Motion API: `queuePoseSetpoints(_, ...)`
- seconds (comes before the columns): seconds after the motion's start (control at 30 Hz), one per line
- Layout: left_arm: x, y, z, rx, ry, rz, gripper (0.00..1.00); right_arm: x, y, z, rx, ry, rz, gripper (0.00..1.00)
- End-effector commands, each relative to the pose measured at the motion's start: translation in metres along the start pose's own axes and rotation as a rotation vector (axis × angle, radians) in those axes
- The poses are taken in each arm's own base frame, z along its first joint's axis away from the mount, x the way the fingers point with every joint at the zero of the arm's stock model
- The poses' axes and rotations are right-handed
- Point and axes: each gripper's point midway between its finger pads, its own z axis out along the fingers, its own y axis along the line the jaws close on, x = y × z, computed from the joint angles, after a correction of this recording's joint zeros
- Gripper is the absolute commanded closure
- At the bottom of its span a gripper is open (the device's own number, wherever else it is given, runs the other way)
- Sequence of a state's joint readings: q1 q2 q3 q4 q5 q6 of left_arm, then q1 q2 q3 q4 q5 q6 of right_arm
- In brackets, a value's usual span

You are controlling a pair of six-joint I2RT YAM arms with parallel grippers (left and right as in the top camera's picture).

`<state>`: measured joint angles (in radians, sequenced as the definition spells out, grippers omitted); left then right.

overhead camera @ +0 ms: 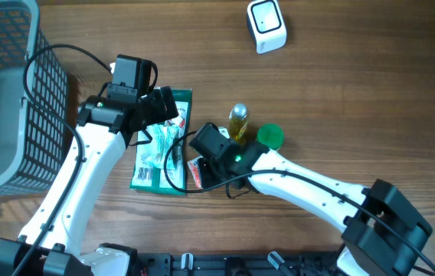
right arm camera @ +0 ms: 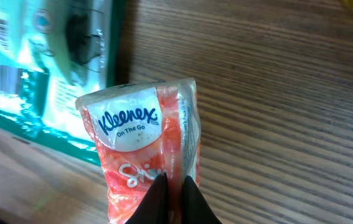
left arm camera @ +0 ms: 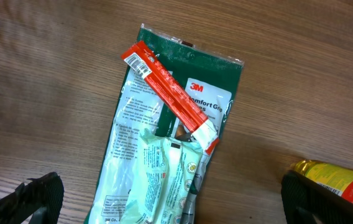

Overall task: Scan the item barcode
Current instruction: 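Set the Kleenex pack down on the table, right gripper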

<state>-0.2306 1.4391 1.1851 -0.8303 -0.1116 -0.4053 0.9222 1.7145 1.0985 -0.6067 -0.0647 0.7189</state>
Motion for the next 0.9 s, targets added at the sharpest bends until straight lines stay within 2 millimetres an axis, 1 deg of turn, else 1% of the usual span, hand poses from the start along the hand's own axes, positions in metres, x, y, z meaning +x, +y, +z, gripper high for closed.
queuePoseSetpoints(0.0,-0.007,0.001,-0.004,-0.005,-0.024,0.003,0.00,-0.008,-0.018,0.007,0.101,-0.059,0.013,0.90)
queuePoseSetpoints(0.17,-0.007,0.001,-0.004,-0.005,-0.024,0.003,0.00,-0.009,-0.020,0.007,0.108,-0.065,0.013,0.88)
queuePoseSetpoints(0.2,-0.007,0.001,-0.004,-0.005,-0.024,0.003,0.00,-0.009,-0.020,0.007,0.108,-0.065,0.013,0.84)
queuePoseSetpoints(0.37,-0.007,0.001,-0.004,-0.005,-0.024,0.003,0.00,-0.009,-0.021,0.007,0.115,-0.069,0.013,0.83)
queuePoseSetpoints(0.4,-0.007,0.001,-0.004,-0.005,-0.024,0.003,0.00,-0.009,-0.021,0.007,0.114,-0.069,0.013,0.79)
queuePoseSetpoints(0.43,-0.007,0.001,-0.004,-0.005,-0.024,0.003,0.00,-0.009,-0.021,0.007,0.114,-0.069,0.013,0.67)
queuePoseSetpoints(0.47,-0.007,0.001,-0.004,-0.005,-0.024,0.003,0.00,-0.009,-0.021,0.007,0.114,-0.069,0.013,0.62)
queuePoseSetpoints(0.5,-0.007,0.001,-0.004,-0.005,-0.024,0.003,0.00,-0.009,-0.021,0.007,0.114,-0.069,0.013,0.53)
queuePoseSetpoints(0.57,-0.007,0.001,-0.004,-0.005,-0.024,0.003,0.00,-0.009,-0.021,0.007,0.114,-0.069,0.013,0.45)
queuePoseSetpoints(0.6,-0.007,0.001,-0.004,-0.005,-0.024,0.003,0.00,-0.009,-0.021,0.007,0.114,-0.069,0.013,0.42)
queuePoseSetpoints(0.77,-0.007,0.001,-0.004,-0.005,-0.024,0.003,0.00,-0.010,-0.020,0.006,0.113,-0.070,0.009,0.42)
queuePoseSetpoints(0.8,-0.007,0.001,-0.004,-0.005,-0.024,0.003,0.00,-0.016,-0.016,-0.002,0.102,-0.084,0.005,0.42)
queuePoseSetpoints(0.83,-0.007,0.001,-0.004,-0.005,-0.024,0.003,0.00,-0.026,-0.009,-0.018,0.085,-0.108,-0.021,0.41)
queuePoseSetpoints(0.87,-0.007,0.001,-0.004,-0.005,-0.024,0.003,0.00,-0.037,-0.001,-0.039,0.063,-0.139,-0.042,0.40)
